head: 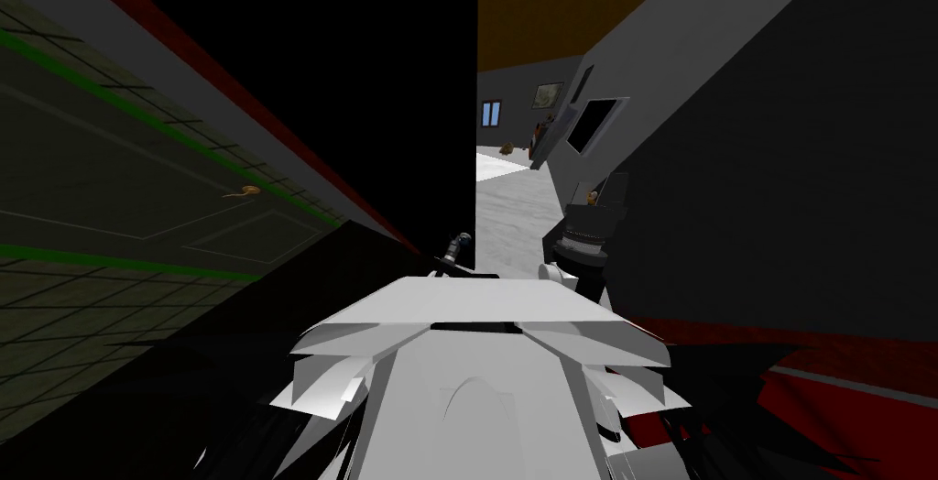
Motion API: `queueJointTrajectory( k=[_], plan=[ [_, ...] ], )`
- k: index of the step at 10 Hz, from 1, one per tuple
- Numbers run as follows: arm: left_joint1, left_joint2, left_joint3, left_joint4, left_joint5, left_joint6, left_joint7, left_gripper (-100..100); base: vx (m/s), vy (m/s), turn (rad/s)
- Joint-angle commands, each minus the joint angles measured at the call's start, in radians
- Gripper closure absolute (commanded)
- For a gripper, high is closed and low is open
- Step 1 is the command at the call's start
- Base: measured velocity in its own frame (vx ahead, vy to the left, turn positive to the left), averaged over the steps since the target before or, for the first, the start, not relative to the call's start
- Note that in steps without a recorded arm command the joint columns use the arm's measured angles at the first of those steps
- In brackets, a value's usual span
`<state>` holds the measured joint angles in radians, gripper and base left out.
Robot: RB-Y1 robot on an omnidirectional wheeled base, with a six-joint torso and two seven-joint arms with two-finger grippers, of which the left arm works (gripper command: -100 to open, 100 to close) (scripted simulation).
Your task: Push the door open
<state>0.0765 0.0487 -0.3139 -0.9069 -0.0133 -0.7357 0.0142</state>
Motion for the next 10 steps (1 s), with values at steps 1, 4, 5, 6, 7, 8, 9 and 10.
queueJointTrajectory(
  k=[1, 4, 5, 6, 7, 8, 9, 10],
  plan=[
    [-0.019, 0.009, 0.028, 0.011, 0.011, -0.01, -0.005, 100, 0.155, -0.101, 0.055],
    [-0.025, 0.013, 0.058, 0.018, 0.023, -0.009, -0.014, 100, 0.158, -0.098, 0.053],
    [-0.027, 0.013, 0.066, 0.02, 0.026, -0.009, -0.017, 100, 0.125, -0.094, 0.055],
    [-0.03, 0.014, 0.083, 0.024, 0.032, -0.009, -0.022, 100, 0.12, -0.101, 0.058],
    [-0.032, 0.014, 0.091, 0.026, 0.036, -0.009, -0.024, 100, 0.128, -0.111, 0.083],
    [-0.034, 0.014, 0.1, 0.028, 0.039, -0.008, -0.027, 100, 0.115, -0.104, 0.045],
    [-0.036, 0.013, 0.109, 0.03, 0.043, -0.008, -0.029, 100, 0.104, -0.081, 0.047],
    [-0.037, 0.012, 0.117, 0.032, 0.046, -0.008, -0.032, 100, 0.114, -0.079, 0.034]
  ],
)
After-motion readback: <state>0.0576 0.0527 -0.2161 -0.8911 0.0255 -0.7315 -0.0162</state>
